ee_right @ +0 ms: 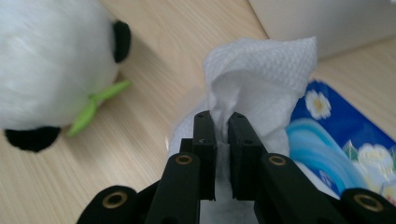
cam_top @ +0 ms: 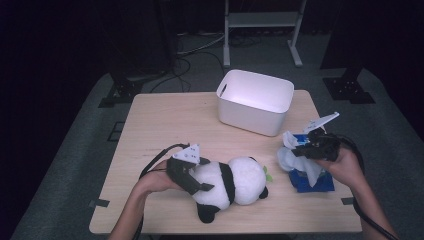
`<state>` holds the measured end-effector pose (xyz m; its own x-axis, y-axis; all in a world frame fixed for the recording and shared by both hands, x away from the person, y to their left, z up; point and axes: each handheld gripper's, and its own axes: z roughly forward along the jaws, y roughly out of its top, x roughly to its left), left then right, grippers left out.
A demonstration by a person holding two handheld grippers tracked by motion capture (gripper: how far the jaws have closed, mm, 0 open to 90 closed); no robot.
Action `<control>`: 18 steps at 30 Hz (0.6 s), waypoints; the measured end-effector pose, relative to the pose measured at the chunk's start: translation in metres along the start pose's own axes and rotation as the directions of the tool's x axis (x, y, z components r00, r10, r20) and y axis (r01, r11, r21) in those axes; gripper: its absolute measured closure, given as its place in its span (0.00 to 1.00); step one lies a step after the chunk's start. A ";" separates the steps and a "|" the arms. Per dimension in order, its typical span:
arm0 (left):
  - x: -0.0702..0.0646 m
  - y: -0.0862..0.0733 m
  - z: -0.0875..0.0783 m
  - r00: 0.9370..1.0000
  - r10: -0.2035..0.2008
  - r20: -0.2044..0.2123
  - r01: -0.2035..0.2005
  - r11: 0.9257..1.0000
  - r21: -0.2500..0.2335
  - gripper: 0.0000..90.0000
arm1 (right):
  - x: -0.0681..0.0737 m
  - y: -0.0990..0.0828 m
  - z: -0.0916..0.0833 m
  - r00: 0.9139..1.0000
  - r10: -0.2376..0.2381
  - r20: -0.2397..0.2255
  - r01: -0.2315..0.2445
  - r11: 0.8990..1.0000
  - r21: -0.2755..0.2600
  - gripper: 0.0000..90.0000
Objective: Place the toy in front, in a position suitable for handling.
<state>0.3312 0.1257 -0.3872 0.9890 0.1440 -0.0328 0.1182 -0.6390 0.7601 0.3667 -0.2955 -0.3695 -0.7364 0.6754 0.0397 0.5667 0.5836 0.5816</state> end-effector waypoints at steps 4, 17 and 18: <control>0.000 0.000 0.000 1.000 0.000 0.001 0.000 1.000 -0.001 0.17 | -0.011 -0.016 0.003 0.999 0.036 0.028 -0.037 0.999 0.023 0.89; 0.001 0.000 0.000 1.000 0.002 0.004 -0.002 1.000 -0.001 0.17 | -0.018 -0.027 -0.004 0.995 0.087 0.048 -0.087 0.996 0.013 0.69; 0.001 0.000 -0.001 1.000 0.002 0.004 -0.002 1.000 -0.001 0.17 | -0.018 -0.026 -0.005 0.995 0.083 0.050 -0.084 0.996 0.011 0.69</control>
<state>0.3318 0.1264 -0.3872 0.9895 0.1402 -0.0337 0.1164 -0.6388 0.7605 0.3631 -0.3254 -0.3811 -0.6672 0.7434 0.0475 0.6305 0.5296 0.5675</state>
